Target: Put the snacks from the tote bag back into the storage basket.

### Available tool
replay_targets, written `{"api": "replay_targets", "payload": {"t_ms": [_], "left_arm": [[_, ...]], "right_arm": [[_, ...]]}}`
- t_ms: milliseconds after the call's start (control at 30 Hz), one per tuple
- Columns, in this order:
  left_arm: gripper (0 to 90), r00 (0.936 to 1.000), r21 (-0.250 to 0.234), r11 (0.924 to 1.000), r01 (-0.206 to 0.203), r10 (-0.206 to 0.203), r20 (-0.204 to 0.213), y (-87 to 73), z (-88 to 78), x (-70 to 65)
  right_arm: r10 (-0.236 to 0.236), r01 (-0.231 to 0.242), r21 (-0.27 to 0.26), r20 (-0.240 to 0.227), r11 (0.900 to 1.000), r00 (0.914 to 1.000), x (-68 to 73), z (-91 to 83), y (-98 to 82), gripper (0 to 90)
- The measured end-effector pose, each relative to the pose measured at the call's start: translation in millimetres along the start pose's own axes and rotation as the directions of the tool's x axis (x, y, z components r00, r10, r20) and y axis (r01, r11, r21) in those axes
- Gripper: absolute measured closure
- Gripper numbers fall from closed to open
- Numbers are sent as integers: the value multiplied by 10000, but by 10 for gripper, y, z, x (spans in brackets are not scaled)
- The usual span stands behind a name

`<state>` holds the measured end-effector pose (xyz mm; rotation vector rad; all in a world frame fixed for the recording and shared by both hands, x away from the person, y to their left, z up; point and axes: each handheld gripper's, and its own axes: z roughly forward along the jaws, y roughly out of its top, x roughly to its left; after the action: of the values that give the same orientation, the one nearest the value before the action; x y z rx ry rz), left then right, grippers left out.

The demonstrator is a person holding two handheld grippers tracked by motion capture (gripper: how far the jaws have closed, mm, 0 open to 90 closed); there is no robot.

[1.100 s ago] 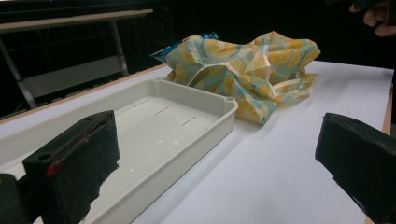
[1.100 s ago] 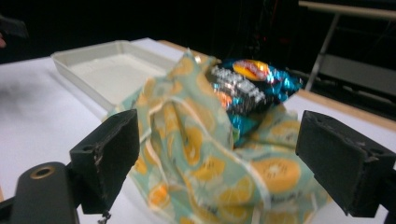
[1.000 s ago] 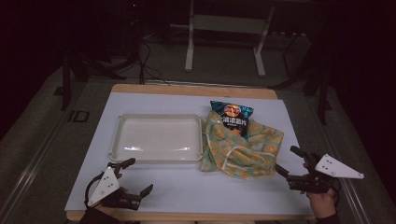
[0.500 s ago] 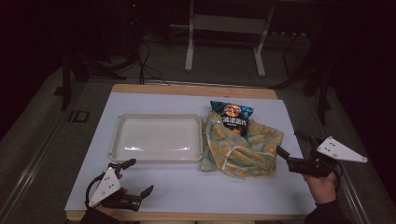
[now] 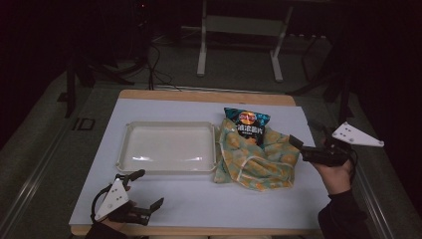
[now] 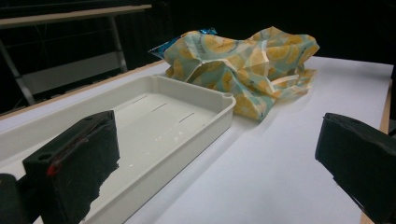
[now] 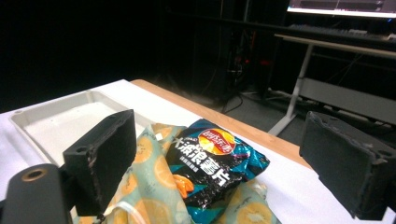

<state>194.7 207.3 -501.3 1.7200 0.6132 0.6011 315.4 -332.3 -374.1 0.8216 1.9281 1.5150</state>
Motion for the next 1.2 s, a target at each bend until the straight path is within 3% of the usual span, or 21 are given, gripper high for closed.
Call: {"api": "replay_targets", "payload": {"t_ms": [267, 633, 1200], "left_arm": [[1, 10000, 34, 10000, -22, 22, -34, -4, 8, 5], [1, 10000, -2, 10000, 0, 0, 20, -4, 13, 7], [1, 9994, 216, 9995, -245, 250, -229, -25, -55, -41]], "right_arm": [[7, -4, 606, -46, 9982, 10000, -107, 321, 37, 127], [236, -242, 989, 71, 9948, 9997, -273, 657, -16, 134], [536, -573, 1784, 252, 9823, 9982, -552, 1225, -145, 136]]}}
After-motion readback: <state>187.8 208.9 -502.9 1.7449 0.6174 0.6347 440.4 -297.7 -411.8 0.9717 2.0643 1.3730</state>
